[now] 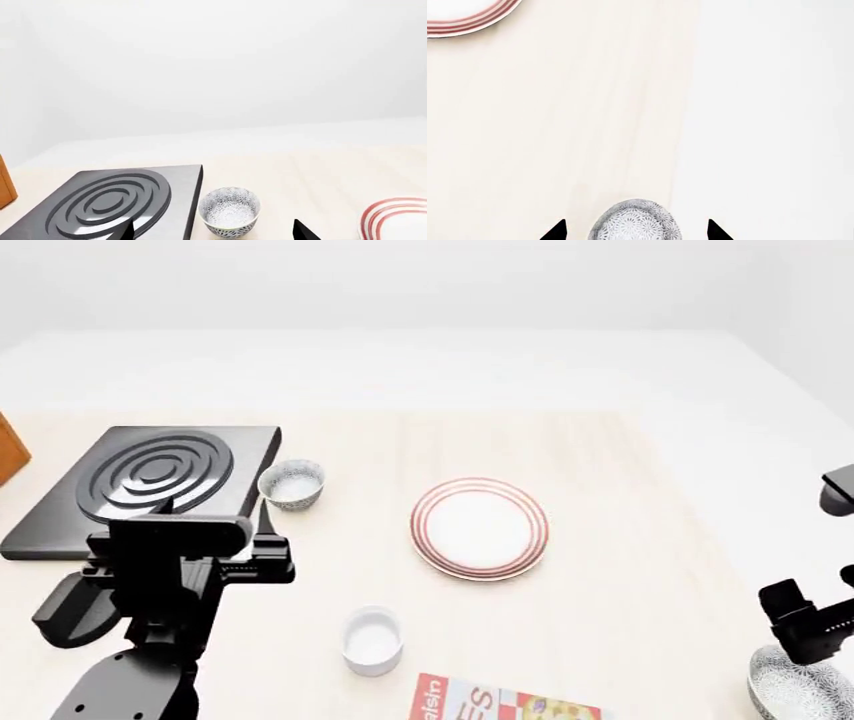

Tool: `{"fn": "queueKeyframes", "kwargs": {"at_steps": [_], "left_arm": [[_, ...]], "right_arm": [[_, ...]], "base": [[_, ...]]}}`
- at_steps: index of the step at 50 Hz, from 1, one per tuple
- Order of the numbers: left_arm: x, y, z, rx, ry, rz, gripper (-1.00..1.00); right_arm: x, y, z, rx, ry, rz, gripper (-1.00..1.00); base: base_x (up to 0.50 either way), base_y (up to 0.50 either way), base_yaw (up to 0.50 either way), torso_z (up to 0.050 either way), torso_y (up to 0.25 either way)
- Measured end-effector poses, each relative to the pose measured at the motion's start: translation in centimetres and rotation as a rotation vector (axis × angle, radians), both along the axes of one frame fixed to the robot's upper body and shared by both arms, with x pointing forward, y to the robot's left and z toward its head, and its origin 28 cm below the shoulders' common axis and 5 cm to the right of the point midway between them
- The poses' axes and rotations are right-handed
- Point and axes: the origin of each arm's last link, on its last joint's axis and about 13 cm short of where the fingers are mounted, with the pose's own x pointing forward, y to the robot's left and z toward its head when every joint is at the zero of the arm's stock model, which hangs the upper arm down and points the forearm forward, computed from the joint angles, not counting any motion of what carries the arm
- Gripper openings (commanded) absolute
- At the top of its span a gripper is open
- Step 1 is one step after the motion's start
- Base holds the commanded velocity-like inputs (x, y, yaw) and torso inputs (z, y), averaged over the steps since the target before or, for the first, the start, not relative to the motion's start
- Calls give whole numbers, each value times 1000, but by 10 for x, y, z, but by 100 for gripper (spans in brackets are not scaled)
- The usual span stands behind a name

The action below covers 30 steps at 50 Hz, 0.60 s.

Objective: Pick the akita bowl next to the cookies box and place it on the plate.

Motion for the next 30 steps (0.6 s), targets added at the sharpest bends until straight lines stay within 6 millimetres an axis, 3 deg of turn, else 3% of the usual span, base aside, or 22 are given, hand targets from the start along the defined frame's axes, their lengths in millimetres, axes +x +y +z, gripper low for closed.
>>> {"fn": "queueKeyframes", "kwargs": {"at_steps": [13, 30], "left_arm": [[0, 1, -1, -4, 0, 2, 100], [0, 1, -1, -5, 0, 3, 100]], "right_arm": [[-8, 1, -15, -8, 69, 37, 100], [-3, 0, -36, -8, 134, 50, 100]], "base": [[0, 0, 0, 0, 0], [0, 0, 0, 0, 0]]}}
